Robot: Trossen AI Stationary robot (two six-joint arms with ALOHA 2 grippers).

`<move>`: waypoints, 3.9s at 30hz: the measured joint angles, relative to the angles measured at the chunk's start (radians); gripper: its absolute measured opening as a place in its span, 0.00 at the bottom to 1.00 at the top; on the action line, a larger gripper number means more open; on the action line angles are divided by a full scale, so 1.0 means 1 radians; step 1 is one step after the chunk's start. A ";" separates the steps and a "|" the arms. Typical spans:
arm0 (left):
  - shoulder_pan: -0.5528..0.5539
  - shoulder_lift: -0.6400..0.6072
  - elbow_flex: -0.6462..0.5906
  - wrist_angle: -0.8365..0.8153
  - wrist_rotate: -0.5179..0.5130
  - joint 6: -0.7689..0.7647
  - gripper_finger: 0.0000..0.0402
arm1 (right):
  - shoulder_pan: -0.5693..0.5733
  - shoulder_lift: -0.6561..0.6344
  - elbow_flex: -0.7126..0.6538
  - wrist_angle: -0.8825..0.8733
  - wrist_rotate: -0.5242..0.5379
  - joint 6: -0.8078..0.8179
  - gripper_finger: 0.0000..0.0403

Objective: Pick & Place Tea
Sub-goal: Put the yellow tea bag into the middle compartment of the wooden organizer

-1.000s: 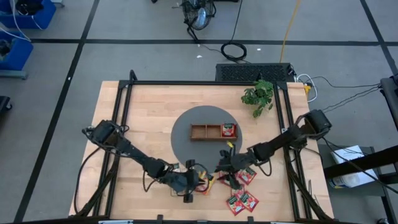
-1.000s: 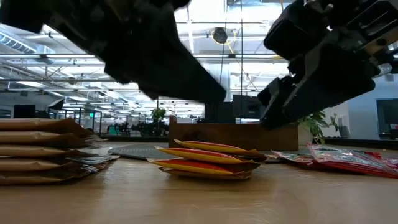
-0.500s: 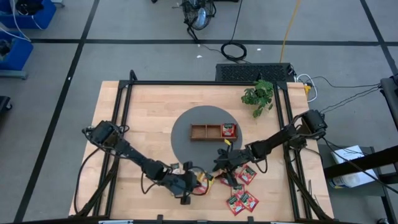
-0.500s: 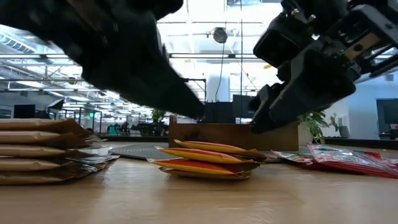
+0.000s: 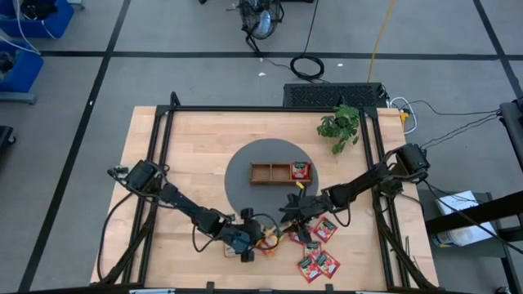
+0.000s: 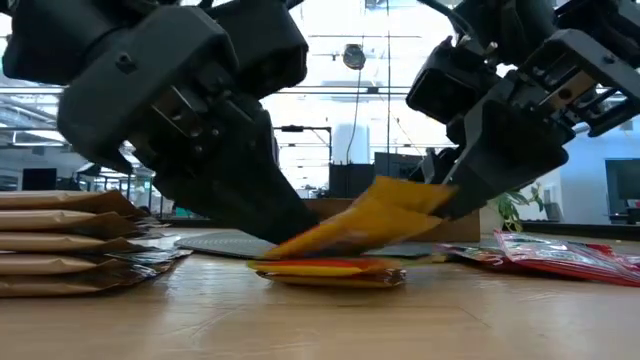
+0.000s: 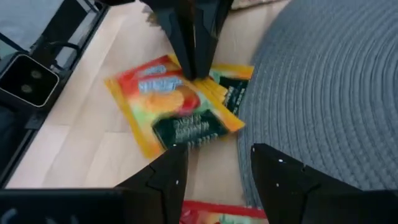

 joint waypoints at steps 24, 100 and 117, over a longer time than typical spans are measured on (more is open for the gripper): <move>0.005 0.000 0.000 -0.005 -0.010 0.007 0.09 | 0.136 0.000 -0.001 -0.028 0.184 -0.544 0.41; 0.028 0.003 -0.002 0.090 -0.066 0.131 0.09 | 0.265 0.104 -0.002 0.305 0.665 -1.157 0.00; -0.013 -0.152 0.000 0.239 -0.157 0.129 0.09 | 0.424 -0.201 -0.002 0.121 0.830 -1.460 0.00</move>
